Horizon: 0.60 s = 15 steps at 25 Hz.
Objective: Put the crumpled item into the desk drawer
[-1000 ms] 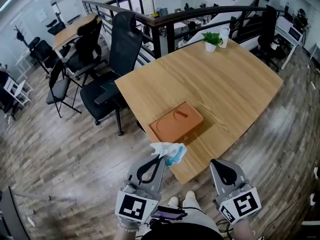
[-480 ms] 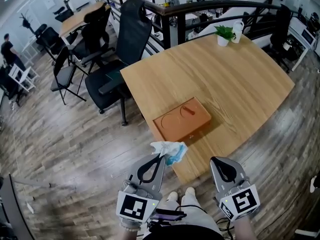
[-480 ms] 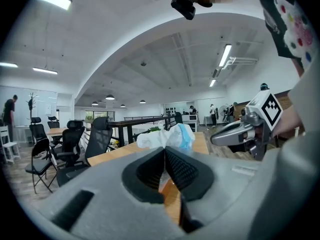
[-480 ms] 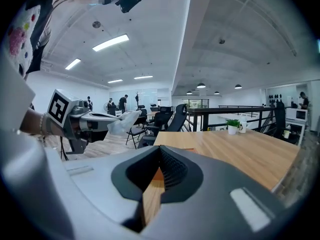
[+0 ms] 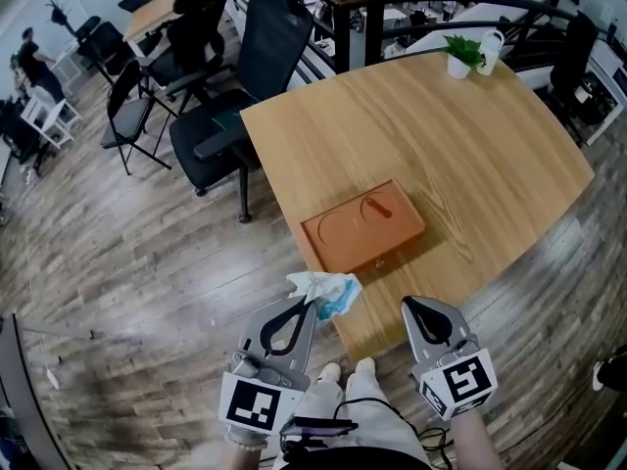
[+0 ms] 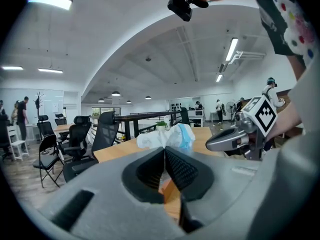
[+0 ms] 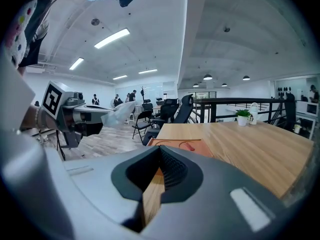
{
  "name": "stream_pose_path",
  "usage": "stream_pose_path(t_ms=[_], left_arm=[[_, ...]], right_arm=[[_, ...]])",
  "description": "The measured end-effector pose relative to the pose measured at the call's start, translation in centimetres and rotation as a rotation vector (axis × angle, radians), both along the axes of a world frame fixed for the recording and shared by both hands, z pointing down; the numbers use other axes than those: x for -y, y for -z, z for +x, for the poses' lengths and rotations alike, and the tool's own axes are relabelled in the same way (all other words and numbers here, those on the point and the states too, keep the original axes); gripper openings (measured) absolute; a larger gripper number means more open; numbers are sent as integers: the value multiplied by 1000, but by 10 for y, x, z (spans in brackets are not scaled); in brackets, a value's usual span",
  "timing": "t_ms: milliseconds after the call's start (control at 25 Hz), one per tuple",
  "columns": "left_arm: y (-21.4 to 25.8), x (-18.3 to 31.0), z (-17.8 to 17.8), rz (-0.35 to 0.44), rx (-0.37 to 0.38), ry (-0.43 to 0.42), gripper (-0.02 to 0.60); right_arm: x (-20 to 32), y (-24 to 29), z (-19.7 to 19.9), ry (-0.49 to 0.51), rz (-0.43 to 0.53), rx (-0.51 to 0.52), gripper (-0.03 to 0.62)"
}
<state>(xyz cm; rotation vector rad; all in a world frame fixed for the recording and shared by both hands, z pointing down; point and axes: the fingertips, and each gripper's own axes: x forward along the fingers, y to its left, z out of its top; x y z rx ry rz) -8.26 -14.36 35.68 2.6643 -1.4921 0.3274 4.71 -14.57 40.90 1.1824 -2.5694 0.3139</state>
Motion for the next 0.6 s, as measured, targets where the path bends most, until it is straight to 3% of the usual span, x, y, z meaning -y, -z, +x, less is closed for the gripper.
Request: stream_pose_path(t_ms=[400, 600], left_arm=[[-28, 13, -13, -33, 7, 73, 6], [-40, 17, -16, -40, 17, 96, 6]], right_arm=[[28, -54, -1, 37, -63, -43, -2], [41, -79, -3, 66, -90, -101, 24]])
